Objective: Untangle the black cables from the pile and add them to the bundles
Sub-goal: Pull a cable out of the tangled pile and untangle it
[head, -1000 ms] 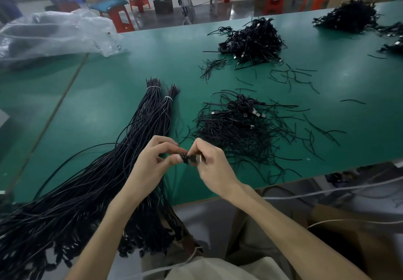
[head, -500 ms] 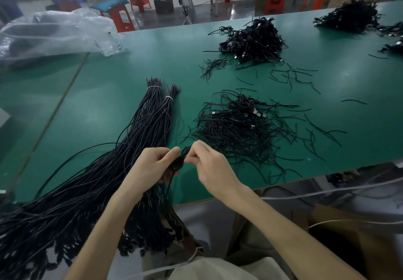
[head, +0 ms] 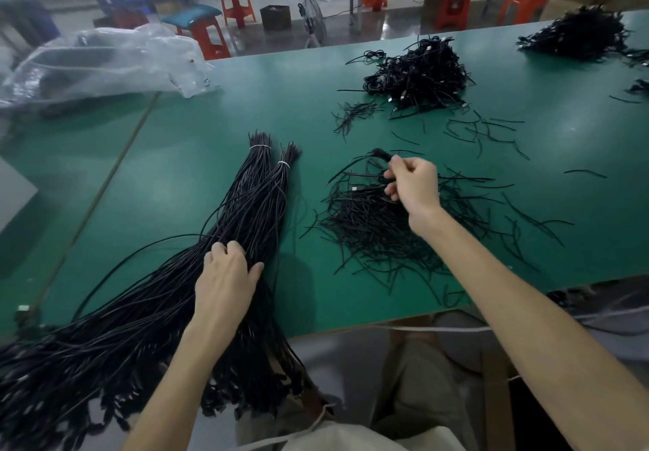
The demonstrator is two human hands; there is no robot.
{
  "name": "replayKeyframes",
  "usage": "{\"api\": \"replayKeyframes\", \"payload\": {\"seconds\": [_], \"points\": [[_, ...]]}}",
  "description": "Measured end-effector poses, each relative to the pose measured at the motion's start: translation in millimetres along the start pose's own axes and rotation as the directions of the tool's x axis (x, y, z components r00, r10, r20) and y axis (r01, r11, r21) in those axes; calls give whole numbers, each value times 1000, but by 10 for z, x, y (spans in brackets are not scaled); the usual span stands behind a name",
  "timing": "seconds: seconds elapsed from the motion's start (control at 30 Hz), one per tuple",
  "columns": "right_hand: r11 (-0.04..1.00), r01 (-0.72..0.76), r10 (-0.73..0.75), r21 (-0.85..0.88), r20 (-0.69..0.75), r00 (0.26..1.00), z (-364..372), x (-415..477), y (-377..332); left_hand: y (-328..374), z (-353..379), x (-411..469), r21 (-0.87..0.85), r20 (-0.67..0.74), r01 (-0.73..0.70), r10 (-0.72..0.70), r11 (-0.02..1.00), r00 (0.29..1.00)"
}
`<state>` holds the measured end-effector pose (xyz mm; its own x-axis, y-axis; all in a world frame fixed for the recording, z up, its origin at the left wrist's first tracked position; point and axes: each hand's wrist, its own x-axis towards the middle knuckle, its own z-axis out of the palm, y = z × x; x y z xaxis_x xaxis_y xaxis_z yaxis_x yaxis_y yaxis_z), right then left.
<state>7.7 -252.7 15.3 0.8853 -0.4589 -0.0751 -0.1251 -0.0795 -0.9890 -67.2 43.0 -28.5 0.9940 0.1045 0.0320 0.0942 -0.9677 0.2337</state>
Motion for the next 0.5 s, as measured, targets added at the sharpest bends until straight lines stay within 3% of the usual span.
{"api": "replayKeyframes", "payload": {"seconds": [0.13,0.27,0.4,0.5], "points": [[993,-90,95,-74,73,993,-36,150,20,-20,-56,123,-35,44,51,-49,998,998],[987,-77,98,-138,150,984,-37,-29,212,-70,-84,207,-48,88,85,-80,995,993],[960,92,-41,-263,193,980,-1,-297,330,-85,-63,142,-104,-9,27,-28,994,1000],[846,363,-209,-391,383,900,105,-577,355,25,-154,42,-263,-12,-106,107,959,994]]}}
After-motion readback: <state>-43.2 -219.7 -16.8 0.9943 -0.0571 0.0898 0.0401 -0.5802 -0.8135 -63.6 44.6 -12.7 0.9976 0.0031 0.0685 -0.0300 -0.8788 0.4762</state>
